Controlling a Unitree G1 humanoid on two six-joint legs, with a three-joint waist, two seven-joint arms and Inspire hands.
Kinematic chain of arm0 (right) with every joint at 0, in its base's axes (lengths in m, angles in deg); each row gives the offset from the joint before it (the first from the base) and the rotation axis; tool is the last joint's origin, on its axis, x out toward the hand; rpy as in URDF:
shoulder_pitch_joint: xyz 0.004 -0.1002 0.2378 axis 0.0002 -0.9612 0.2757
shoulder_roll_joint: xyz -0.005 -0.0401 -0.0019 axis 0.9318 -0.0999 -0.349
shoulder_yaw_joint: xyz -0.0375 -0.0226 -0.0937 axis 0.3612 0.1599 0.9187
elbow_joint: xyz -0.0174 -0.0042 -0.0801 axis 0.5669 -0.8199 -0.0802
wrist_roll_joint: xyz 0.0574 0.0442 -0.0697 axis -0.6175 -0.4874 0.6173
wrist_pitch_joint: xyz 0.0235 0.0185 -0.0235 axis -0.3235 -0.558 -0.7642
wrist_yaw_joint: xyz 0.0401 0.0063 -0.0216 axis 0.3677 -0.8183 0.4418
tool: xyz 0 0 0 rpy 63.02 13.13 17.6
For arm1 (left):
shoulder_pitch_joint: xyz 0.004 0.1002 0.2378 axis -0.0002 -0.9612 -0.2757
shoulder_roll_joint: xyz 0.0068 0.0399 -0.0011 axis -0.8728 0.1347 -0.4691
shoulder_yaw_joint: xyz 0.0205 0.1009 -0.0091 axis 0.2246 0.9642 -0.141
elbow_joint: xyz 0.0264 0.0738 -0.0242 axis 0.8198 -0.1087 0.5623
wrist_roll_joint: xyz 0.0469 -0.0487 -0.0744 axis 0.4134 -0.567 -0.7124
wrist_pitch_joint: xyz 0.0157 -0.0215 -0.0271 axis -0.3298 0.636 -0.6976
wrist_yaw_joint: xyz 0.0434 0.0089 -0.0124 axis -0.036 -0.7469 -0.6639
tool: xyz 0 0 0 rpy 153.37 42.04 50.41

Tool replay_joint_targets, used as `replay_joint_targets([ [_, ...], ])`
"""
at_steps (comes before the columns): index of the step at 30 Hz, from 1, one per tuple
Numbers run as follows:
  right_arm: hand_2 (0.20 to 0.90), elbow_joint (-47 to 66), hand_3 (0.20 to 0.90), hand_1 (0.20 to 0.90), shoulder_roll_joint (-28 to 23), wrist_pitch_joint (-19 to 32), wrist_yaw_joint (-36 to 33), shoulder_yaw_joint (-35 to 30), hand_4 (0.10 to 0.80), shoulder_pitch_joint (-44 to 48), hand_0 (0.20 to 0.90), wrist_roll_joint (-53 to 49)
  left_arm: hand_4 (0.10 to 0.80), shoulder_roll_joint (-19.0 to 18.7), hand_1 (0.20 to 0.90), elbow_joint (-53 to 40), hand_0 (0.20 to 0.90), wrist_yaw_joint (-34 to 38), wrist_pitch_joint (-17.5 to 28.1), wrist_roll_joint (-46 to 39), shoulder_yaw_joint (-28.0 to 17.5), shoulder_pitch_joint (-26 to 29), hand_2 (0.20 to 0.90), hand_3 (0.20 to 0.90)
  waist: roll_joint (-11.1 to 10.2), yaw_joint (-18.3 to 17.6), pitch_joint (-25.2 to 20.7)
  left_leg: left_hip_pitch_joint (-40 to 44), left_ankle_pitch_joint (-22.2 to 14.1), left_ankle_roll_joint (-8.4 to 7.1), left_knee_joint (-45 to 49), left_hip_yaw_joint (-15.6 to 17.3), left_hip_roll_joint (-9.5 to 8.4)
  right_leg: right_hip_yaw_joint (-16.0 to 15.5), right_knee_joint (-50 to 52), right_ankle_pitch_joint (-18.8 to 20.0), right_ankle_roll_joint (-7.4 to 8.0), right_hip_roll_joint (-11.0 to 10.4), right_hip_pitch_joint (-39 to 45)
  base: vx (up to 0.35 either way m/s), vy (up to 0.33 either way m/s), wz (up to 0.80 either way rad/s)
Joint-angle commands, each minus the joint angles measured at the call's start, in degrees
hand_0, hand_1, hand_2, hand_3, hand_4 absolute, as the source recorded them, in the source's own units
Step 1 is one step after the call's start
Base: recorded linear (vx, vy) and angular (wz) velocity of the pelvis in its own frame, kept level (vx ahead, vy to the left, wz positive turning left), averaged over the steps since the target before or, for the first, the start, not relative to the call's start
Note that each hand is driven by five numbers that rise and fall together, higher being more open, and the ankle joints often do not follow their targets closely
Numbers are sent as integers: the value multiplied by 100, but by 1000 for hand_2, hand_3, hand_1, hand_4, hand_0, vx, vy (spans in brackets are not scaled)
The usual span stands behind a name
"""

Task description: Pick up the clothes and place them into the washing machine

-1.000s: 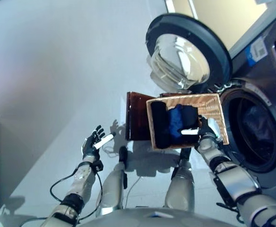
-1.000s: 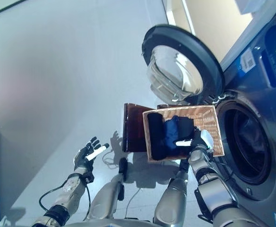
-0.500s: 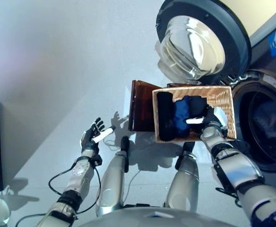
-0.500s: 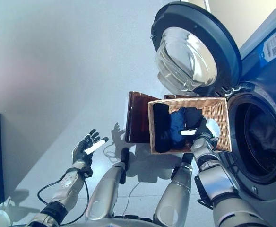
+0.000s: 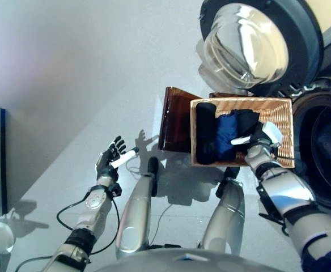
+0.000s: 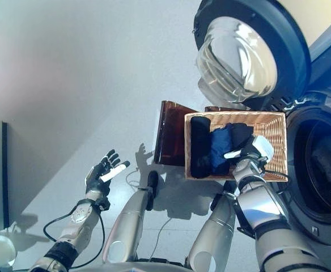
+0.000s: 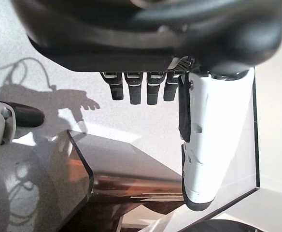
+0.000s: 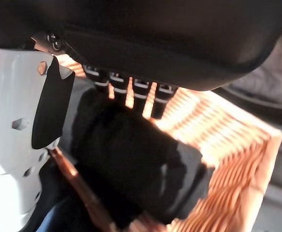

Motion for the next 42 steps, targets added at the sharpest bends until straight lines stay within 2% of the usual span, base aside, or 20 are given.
replay_joint_targets([
  [1, 200, -104, 200, 200, 113, -56, 153, 152, 300, 51, 200, 312, 800, -500, 900, -611, 900, -41, 249, 38, -73, -259, 900, 900, 90, 155, -204, 75, -186, -223, 233, -219, 158, 383, 313, 152, 95, -235, 143, -2, 8, 11],
  [14, 200, -8, 200, 200, -20, -117, 170, -36, 300, -298, 200, 433, 800, -516, 900, -574, 900, -81, 214, 178, -104, -289, 900, 900, 84, 101, -286, 15, -274, -212, 408, -232, 120, 512, 464, 103, 108, -261, 49, 0, 1, 2],
  [23, 200, 316, 200, 200, -150, 226, 10, -407, 300, -532, 200, -270, 800, -508, 900, -404, 900, -32, 258, 163, -220, -292, 900, 900, 17, 23, -301, 266, -152, -266, 78, -187, 207, 484, 196, 219, 129, -208, 231, 0, 0, 0],
  [29, 200, 863, 200, 200, -302, 694, -32, -798, 300, -803, 200, -1239, 800, -455, 900, -81, 900, 61, 304, 124, -347, -266, 900, 900, -114, -192, -312, 663, 64, -352, -540, -66, 302, 432, -385, 465, 165, -124, 505, 8, -5, -11],
  [35, 200, 1610, 200, 200, -471, 1353, 23, -1563, 300, -1250, 200, -2702, 800, -376, 900, 64, 900, 84, 349, 30, -469, -322, 900, 900, -238, -423, -368, 1075, 356, -448, -1227, 74, 363, 339, -1044, 743, 222, -69, 830, 24, -5, -18],
  [39, 200, 1883, 200, 200, -461, 1741, 239, -2014, 300, -1551, 200, -3563, 800, -327, 900, 62, 900, 3, 364, -51, -508, -434, 900, 900, -271, -506, -431, 1282, 510, -488, -1592, 157, 410, 290, -1338, 859, 256, -38, 973, 29, -11, -13],
  [41, 200, 2116, 200, 200, -408, 2061, 498, -2392, 300, -1797, 200, -4396, 800, -265, 900, 98, 900, -39, 381, -85, -529, -440, 900, 900, -275, -558, -453, 1451, 572, -530, -1832, 212, 460, 252, -1459, 868, 277, -3, 1059, 48, -15, -11],
  [42, 200, 2116, 200, 200, -410, 2063, 504, -2396, 300, -1799, 200, -4401, 800, -267, 900, 98, 900, -39, 382, -86, -527, -437, 900, 900, -282, -560, -458, 1444, 613, -525, -1859, 212, 447, 251, -1495, 911, 278, -13, 1058, 24, -7, -9],
])
